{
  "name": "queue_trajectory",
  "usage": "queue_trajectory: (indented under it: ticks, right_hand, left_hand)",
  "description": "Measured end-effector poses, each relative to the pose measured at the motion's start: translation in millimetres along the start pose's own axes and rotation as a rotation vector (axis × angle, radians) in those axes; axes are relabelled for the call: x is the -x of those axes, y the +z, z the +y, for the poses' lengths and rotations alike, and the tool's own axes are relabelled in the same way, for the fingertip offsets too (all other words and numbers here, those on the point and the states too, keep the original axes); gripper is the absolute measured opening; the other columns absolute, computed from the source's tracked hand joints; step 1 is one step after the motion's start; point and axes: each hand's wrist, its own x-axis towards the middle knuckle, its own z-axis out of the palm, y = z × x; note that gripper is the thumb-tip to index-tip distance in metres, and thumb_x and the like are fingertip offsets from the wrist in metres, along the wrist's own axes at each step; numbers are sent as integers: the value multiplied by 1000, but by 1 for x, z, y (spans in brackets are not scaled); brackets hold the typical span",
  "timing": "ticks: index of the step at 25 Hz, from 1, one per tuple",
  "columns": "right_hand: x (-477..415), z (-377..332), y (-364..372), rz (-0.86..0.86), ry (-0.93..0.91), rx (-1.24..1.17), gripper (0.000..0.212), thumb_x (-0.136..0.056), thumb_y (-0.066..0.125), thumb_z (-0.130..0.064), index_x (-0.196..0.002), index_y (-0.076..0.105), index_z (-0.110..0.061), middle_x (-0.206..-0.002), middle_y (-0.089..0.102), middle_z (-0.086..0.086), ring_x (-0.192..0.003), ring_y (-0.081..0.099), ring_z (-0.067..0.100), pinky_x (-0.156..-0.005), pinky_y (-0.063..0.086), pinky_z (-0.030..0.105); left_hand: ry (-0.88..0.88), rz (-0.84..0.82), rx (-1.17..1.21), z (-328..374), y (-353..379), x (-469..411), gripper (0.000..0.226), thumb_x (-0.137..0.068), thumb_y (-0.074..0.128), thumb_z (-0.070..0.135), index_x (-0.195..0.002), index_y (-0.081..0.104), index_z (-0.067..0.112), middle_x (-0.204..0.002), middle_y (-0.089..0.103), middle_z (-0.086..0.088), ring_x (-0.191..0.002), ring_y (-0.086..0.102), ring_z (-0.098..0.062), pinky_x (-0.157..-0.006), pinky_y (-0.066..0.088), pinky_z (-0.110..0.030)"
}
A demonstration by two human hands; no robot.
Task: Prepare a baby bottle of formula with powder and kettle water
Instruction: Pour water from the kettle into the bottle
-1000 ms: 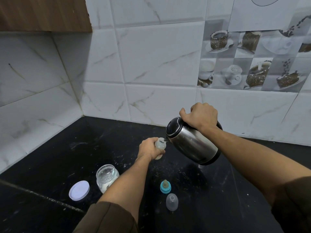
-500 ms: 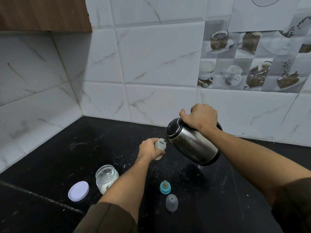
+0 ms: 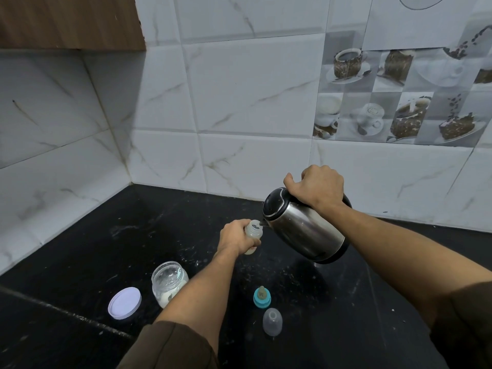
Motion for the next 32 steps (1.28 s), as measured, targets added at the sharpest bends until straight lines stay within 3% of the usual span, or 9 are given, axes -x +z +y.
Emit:
queue_trajectory:
  ticks: [24,28,32]
  right_hand:
    - [-4,-4,3,1,-2,-14,60,-87,51,-61,-50,50,-14,-49,50,2,-54,56,28,-58,42,29]
    - [-4,8,8,24,96,-126,55,-83,55,-55,-50,52,-11,-47,47,1,-49,49,25,-53,33,27]
    - [0,24,17,17,273,-290,51,-80,58,-50,-47,44,-14,-45,39,0,-48,45,26,-52,34,30]
  left_hand:
    - [-1,3,21,-6,3,-10,52,-77,90,27,-125,70,32,-116,72,5,-107,62,-14,-99,48,-34]
    - [7,39,99,-7,3,-13,51,-74,91,29,-121,72,32,-111,74,6,-107,65,-16,-97,50,-33]
    - [32,46,160,-7,3,-17,53,-71,92,31,-120,72,34,-107,76,10,-104,68,-12,-99,53,-37]
